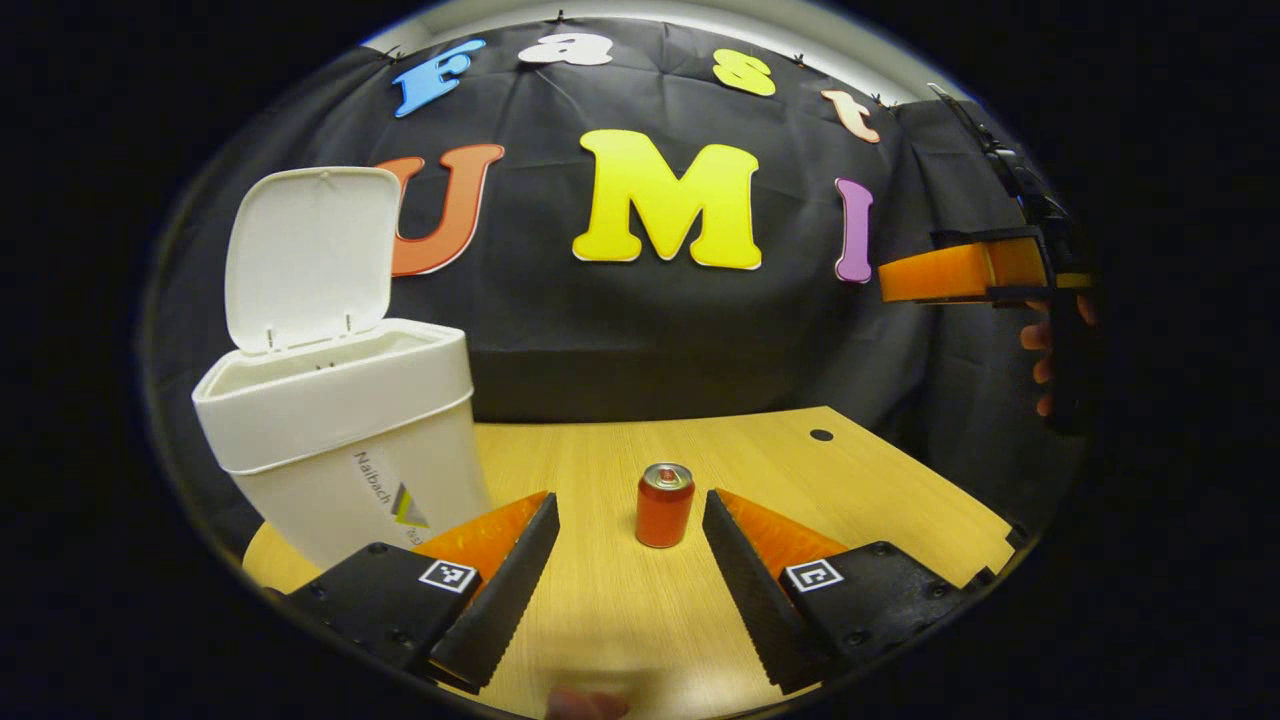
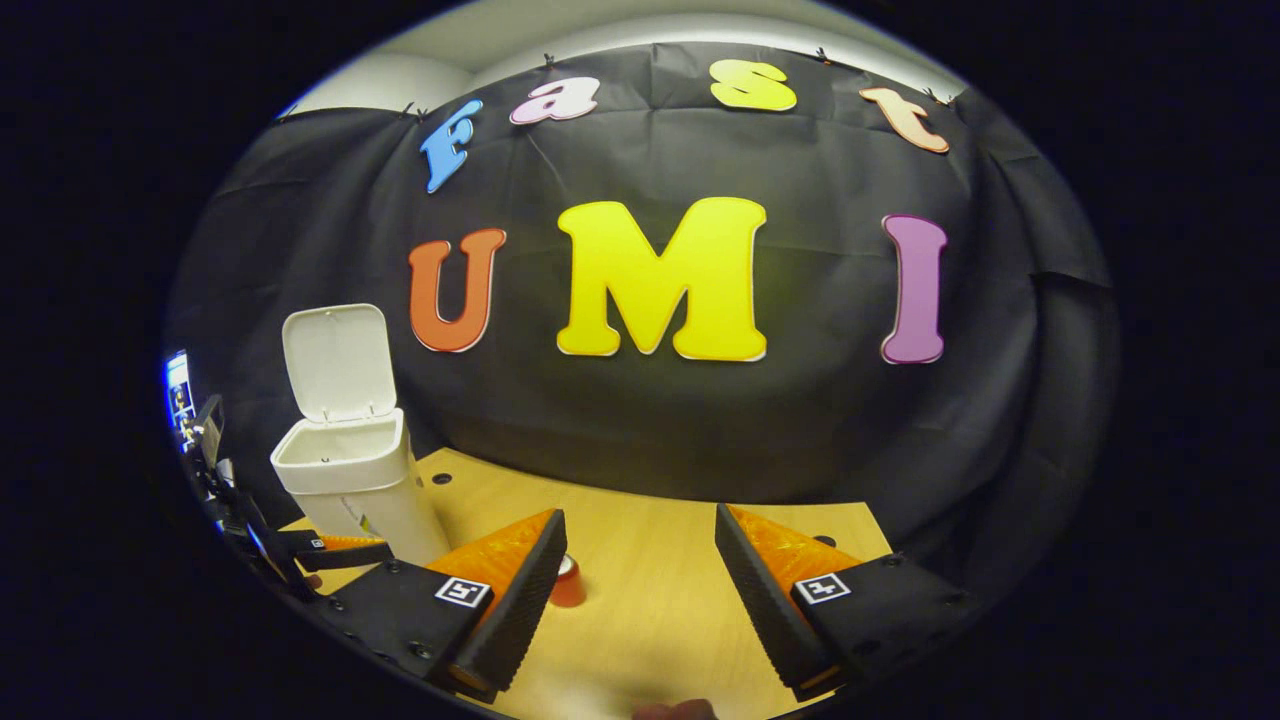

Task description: Press the lid of the desktop garbage bin to open it, pick up the crumpled paper on the desktop and throw it into the bin, then pick up the pop can on the desktop and drop it into the bin, and finally close the garbage bin lid.

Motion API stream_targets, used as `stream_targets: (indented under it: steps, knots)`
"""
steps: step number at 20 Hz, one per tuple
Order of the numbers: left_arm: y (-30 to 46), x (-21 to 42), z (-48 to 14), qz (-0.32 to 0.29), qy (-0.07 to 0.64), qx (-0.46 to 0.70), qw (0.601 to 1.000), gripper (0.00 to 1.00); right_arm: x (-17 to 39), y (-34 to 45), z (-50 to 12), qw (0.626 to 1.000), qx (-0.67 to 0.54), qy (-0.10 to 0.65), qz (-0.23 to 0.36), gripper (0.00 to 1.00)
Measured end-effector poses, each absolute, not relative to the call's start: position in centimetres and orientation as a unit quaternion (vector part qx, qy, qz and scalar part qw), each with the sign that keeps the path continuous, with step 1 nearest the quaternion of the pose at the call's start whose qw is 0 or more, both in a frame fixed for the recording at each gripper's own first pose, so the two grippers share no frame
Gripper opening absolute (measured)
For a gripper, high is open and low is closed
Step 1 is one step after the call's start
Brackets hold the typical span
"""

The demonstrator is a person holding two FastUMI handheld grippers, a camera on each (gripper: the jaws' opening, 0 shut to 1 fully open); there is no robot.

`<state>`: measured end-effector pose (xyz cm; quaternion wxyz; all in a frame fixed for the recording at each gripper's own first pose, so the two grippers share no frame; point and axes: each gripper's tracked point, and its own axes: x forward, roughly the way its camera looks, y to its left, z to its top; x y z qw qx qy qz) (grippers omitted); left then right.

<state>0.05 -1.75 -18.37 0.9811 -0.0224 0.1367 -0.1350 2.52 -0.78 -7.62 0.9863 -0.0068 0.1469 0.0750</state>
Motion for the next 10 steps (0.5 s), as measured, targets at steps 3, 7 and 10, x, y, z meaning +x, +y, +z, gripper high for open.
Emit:
stream_targets:
  steps: [3, 7, 10]
  knots:
    - [-3.3, 0.8, -19.9, -0.148, 0.144, -0.017, 0.978, 0.97, 0.4, -2.5, -7.9, 0.987, -0.019, 0.142, 0.069, 0.94]
    - [-4.7, 1.7, -22.3, -0.159, 0.159, -0.023, 0.974, 0.97, -1.9, -3.8, -9.8, 0.985, -0.016, 0.161, 0.054, 0.94]
    - [-5.5, 2.8, -23.9, -0.157, 0.168, -0.029, 0.973, 0.97, -3.3, -4.9, -10.6, 0.984, -0.018, 0.172, 0.043, 0.94]
